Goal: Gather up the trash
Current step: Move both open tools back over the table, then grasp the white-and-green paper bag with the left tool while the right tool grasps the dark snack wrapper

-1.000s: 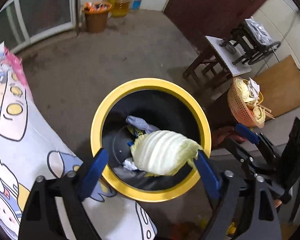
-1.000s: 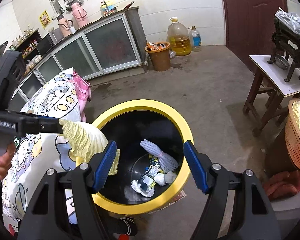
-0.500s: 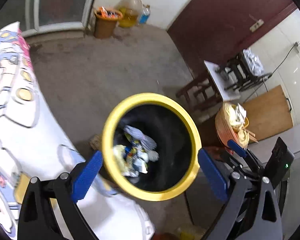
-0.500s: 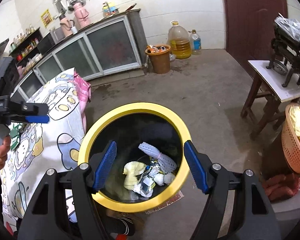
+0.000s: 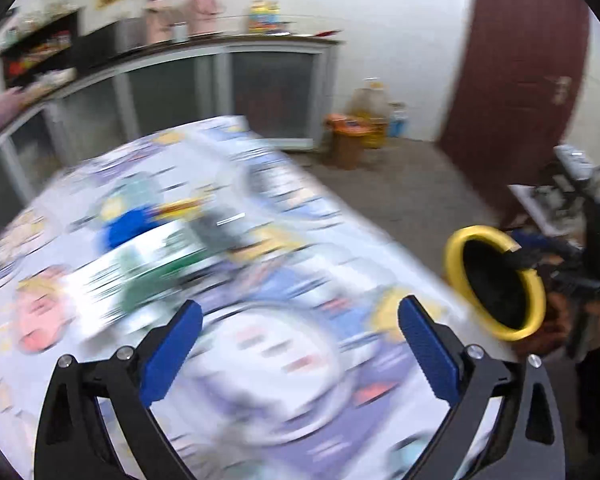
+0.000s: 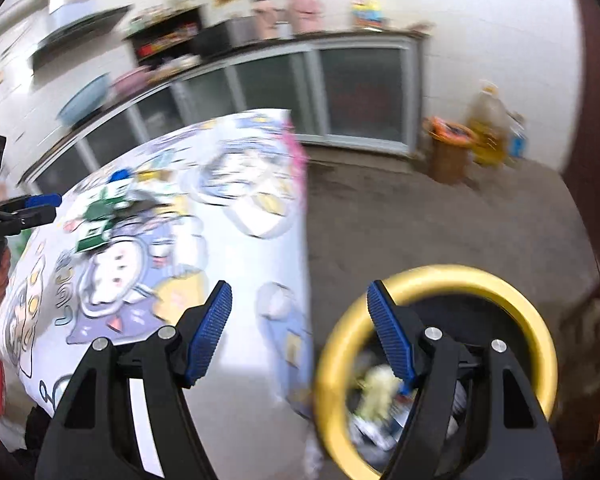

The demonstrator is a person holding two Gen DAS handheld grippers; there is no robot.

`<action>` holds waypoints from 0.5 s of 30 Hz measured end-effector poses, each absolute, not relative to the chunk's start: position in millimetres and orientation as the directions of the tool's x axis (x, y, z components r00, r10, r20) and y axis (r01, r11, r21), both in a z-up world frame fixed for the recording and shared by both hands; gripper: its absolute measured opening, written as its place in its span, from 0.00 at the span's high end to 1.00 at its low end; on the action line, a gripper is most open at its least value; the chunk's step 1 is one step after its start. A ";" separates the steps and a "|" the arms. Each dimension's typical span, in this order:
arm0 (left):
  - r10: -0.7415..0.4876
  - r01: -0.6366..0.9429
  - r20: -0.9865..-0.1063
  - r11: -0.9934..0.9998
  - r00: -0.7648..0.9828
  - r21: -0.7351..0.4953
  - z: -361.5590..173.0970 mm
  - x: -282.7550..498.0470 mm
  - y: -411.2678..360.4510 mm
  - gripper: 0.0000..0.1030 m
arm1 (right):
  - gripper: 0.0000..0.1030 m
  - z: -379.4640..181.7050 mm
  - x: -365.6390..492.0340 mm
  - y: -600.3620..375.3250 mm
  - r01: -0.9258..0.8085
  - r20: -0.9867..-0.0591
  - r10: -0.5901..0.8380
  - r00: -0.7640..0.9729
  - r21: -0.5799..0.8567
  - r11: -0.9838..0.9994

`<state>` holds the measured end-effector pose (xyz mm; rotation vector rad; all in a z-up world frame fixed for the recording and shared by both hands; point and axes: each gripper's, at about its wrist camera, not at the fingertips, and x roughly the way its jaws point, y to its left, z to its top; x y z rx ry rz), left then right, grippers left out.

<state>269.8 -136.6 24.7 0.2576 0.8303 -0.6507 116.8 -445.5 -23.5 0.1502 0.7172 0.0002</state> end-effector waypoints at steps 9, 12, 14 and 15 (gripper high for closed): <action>-0.346 0.390 -0.773 0.910 0.532 -0.139 6.1 323.0 0.1 0.08 | 0.35 -17.3 219.9 -328.0 -0.168 -0.663 0.135 0.736 0.014 0.986; -0.350 0.321 -0.775 0.926 0.526 -0.200 -8.2 346.9 27.3 0.08 | 0.35 -18.9 250.3 -309.0 -0.191 -0.672 0.168 0.721 0.040 0.981; -0.360 0.292 -0.771 0.927 0.525 -0.233 -15.7 355.0 39.4 0.08 | 0.38 -19.0 272.6 -296.9 -0.212 -0.679 0.191 0.709 0.052 0.976; -0.368 0.283 -0.769 0.926 0.523 -0.250 -18.4 361.1 43.5 0.08 | 0.38 -19.5 280.0 -293.4 -0.218 -0.682 0.197 0.704 0.056 0.974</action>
